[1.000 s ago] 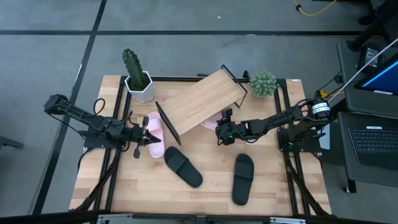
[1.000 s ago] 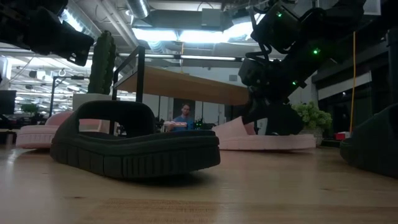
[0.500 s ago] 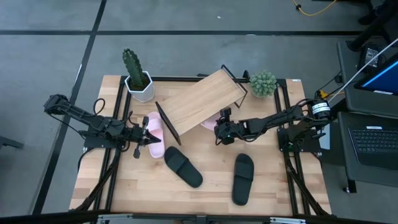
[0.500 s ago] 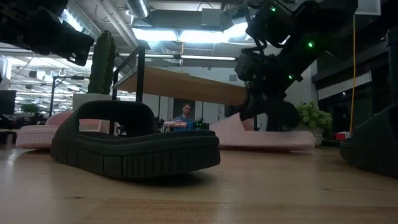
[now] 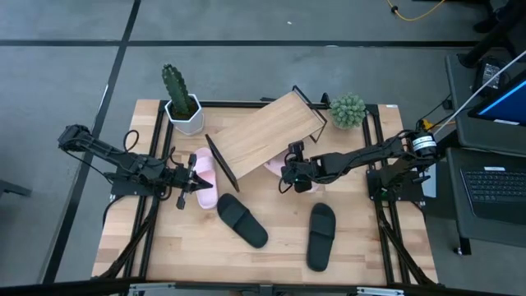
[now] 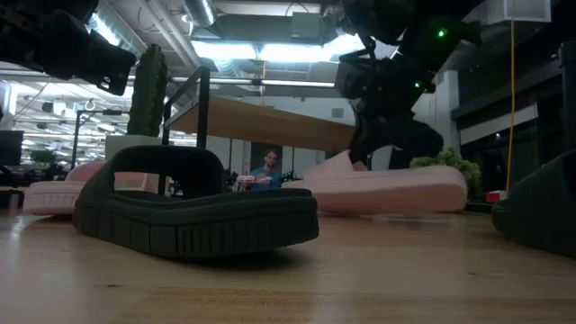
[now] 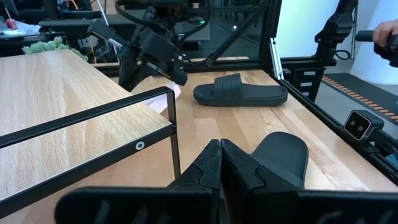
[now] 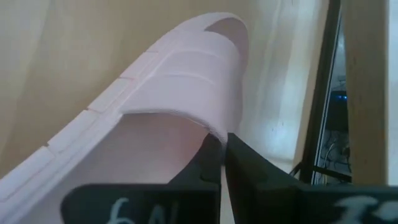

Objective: Pick and place slides into the shelf
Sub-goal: Put the right pink slides on the shelf

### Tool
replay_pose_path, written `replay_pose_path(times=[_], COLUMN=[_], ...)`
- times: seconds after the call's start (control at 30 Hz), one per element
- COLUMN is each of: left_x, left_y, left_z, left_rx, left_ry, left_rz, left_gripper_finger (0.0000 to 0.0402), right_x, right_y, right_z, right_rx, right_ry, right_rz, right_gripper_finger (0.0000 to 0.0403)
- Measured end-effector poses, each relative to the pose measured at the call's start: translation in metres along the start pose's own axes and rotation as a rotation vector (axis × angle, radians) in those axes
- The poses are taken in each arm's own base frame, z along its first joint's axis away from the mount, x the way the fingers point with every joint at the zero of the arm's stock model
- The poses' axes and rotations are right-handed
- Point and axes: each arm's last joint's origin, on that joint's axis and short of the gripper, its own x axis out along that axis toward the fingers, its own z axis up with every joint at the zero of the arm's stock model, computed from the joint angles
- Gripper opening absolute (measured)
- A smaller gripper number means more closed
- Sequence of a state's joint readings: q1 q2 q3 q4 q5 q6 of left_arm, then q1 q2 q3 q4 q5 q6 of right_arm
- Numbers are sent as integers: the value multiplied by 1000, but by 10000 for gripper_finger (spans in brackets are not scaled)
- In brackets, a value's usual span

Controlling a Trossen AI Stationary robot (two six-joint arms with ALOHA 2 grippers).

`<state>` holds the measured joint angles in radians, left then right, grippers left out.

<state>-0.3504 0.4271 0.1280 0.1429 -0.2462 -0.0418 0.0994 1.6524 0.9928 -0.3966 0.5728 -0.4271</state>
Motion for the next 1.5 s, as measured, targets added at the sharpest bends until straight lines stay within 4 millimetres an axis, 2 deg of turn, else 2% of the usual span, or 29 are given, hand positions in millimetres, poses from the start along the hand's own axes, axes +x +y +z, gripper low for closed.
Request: replay_pose_path(times=[0.2,0.53,0.9,1.13,1.5], left_x=[0,0,0,0,0], left_y=[0,0,0,0,1], left_z=[0,0,0,0,0], left_rx=[0,0,-1,-1,-2], left_ry=[1,0,-2,-3,-6], left_rz=[1,1,6,8,25], left_gripper_finger=[0,0,0,0,0], right_x=[-14,-54,-68,-79,-127], right_y=[-1,-4,11,11,-1], right_z=[5,-2,-8,-11,-2], right_rx=[-9,40,30,35,75], right_ry=[10,-8,39,65,79], right_rz=[21,41,78,88,-4], right_gripper_finger=[8,8,8,8,8])
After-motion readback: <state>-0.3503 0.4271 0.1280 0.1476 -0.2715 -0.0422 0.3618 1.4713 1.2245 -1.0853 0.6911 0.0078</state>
